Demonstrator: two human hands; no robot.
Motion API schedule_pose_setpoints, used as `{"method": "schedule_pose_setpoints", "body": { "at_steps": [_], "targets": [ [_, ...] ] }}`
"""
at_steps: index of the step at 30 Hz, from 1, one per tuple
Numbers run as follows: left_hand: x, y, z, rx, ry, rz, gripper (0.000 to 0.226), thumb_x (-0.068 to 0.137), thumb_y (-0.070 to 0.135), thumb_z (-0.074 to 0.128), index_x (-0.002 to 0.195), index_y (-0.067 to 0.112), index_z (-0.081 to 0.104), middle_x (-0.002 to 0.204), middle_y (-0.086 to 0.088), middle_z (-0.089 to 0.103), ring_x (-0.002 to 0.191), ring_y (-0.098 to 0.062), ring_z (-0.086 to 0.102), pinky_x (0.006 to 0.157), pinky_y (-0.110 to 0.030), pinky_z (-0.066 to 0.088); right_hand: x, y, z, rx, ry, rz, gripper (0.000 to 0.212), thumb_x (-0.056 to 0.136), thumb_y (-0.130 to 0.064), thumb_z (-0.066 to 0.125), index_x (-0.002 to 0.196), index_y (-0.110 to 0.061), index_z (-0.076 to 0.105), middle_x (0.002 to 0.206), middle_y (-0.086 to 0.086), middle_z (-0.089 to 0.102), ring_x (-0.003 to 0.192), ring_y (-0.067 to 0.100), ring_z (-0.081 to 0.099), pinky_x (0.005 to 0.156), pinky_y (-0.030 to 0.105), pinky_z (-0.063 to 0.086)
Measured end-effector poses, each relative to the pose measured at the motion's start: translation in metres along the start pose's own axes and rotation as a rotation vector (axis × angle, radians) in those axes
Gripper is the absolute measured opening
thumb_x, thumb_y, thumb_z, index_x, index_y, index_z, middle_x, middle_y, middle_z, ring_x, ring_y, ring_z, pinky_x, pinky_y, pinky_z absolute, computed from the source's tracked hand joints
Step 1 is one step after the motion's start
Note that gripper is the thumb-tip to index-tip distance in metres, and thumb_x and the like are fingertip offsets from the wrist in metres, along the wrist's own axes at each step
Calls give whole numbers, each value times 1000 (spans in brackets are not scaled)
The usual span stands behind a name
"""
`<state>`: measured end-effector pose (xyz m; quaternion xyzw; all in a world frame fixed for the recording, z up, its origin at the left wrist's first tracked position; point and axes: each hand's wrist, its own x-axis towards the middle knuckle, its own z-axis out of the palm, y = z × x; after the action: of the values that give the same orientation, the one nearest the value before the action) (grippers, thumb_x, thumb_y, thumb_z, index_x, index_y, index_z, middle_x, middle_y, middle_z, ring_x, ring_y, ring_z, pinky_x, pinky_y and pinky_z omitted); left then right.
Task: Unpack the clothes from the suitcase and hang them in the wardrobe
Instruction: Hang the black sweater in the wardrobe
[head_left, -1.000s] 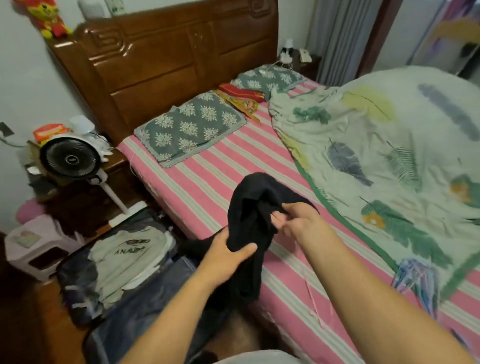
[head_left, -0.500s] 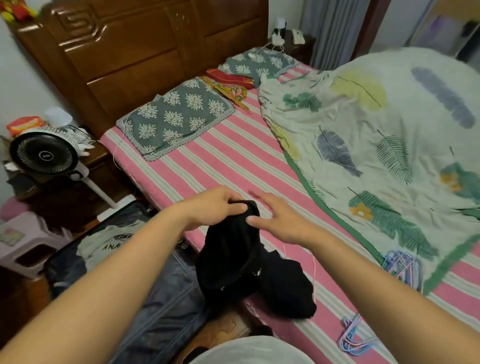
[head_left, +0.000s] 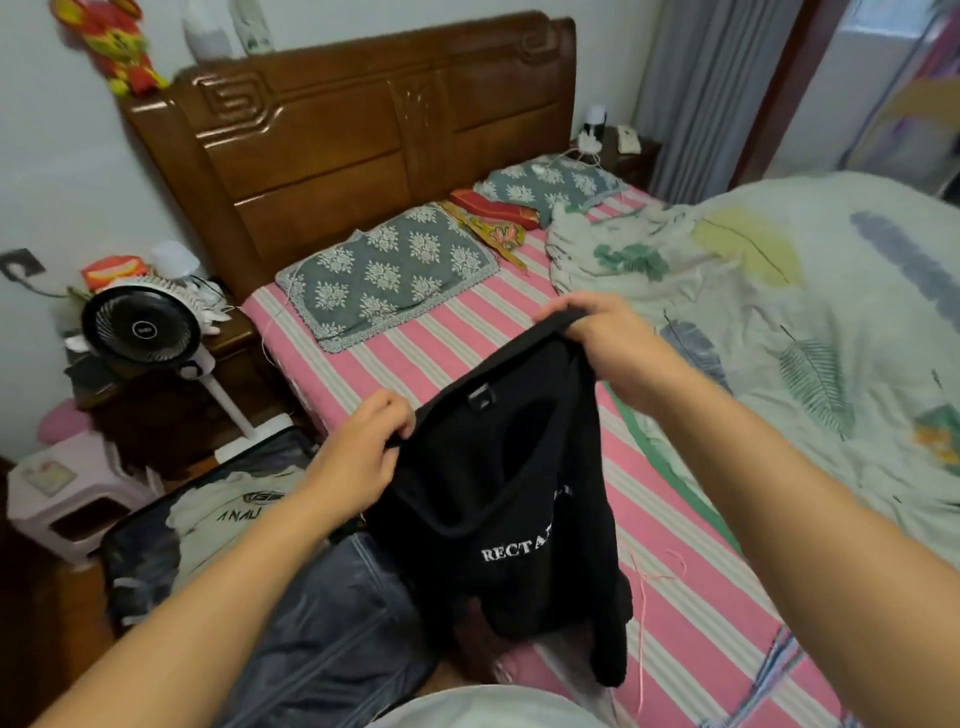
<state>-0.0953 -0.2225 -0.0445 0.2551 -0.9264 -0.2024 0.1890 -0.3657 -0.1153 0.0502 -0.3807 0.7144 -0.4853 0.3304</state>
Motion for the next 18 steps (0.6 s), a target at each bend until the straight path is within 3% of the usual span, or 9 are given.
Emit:
{"method": "schedule_pose_setpoints", "body": {
  "at_steps": [3,5,8,12,14,16,18],
  "targets": [
    [26,-9,-32,126,1,-71,43,74,-9,52,96,27,43,90,10,46,79,-19,51,69,-33,41,32,-19,-36,-309,120,-105,29,91,3,50,89,-17,71,91,6,70,87,24,64,73,36,53],
    [59,-14,-57,143,41,-254,36,76,-5,53,89,26,41,79,4,52,72,-24,53,64,-36,40,52,-22,-60,-595,150,-168,25,89,2,53,89,-16,70,96,9,70,96,30,62,81,40,53],
    [114,-12,-97,68,117,-344,27,75,-6,58,79,20,51,81,-4,63,75,-28,58,65,-34,45,72,-21,-89,-805,177,-149,21,90,-6,61,93,-20,76,97,9,73,97,31,64,82,38,54],
    [161,4,-138,34,81,-368,17,77,-2,68,78,14,62,77,-1,63,74,-25,57,59,-28,41,86,-27,-111,-793,230,-122,18,89,-6,66,100,-14,78,98,9,75,94,26,65,83,35,53],
    [165,7,-143,83,171,-422,11,79,9,68,80,18,60,81,-1,63,80,-29,59,67,-32,45,79,-29,-109,-673,226,-121,22,88,2,63,99,-12,78,97,10,74,93,25,65,84,35,53],
    [147,9,-122,90,267,-513,7,80,17,64,83,20,58,82,-2,62,81,-30,58,76,-36,49,64,-13,-97,-543,174,-95,32,87,9,57,96,-15,75,92,12,72,85,24,65,77,32,53],
    [109,11,-72,-67,335,-589,7,84,14,61,86,20,59,74,-2,62,70,-28,62,74,-36,51,40,37,-73,-558,110,-66,40,81,12,54,95,-20,74,83,9,71,74,21,61,65,27,46]
  ]
}}
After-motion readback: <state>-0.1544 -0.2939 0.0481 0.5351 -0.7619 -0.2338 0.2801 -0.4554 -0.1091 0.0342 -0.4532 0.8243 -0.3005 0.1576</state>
